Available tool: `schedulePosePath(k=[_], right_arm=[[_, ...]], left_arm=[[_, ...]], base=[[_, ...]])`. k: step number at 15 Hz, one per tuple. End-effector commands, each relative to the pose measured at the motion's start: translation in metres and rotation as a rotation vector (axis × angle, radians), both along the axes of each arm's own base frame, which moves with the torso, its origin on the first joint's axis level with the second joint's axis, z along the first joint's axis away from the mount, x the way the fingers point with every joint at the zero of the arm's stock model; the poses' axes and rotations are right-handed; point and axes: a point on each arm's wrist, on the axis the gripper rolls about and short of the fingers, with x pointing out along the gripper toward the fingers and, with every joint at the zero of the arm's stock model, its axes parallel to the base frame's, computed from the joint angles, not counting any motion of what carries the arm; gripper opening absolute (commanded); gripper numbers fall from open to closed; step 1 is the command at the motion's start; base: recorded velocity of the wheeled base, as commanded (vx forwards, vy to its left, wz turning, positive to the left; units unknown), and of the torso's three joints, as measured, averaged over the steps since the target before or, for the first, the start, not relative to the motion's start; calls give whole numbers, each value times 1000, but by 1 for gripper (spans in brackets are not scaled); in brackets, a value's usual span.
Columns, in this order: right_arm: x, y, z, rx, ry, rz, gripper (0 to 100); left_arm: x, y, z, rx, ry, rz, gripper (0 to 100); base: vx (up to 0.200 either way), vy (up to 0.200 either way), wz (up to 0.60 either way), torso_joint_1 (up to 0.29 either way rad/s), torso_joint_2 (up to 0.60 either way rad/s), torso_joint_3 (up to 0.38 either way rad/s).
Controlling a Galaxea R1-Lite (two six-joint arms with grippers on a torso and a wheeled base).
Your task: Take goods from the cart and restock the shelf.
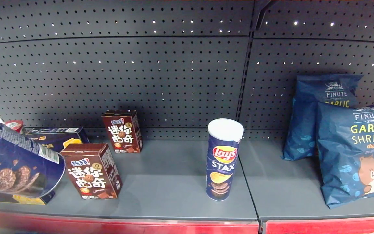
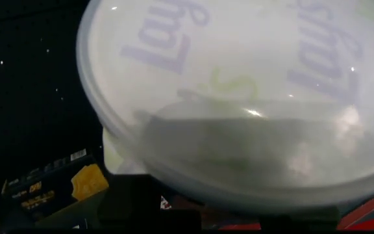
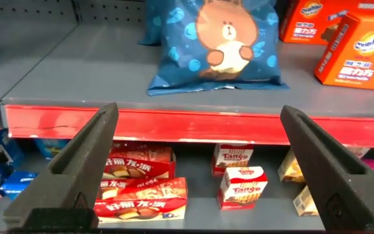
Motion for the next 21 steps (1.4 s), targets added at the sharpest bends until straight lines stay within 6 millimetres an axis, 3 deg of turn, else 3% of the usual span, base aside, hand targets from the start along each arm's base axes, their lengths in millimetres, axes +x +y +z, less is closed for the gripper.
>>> schedulePosePath(k=[1,7,11,13,21], right_arm=[[0,0,0,6,-1,-7,100],[0,0,0,29,-1,2,100],[0,0,1,30,-2,1,100],[0,0,0,36,-1,0,100],[0,0,0,90,-5,4,100]], left_arm=[[22,-2,8,21,29,-32,0],[54,-17,2,49,115,-170,0],[99,-43,-2,35,107,-282,0],[109,-53,-7,43,142,-321,0],[158,-79,-27,50,170,-376,0]], base=[[0,0,0,0,0,0],[0,0,0,0,0,0],[0,0,0,0,0,0],[0,0,0,0,0,0],[0,0,0,0,0,0]])
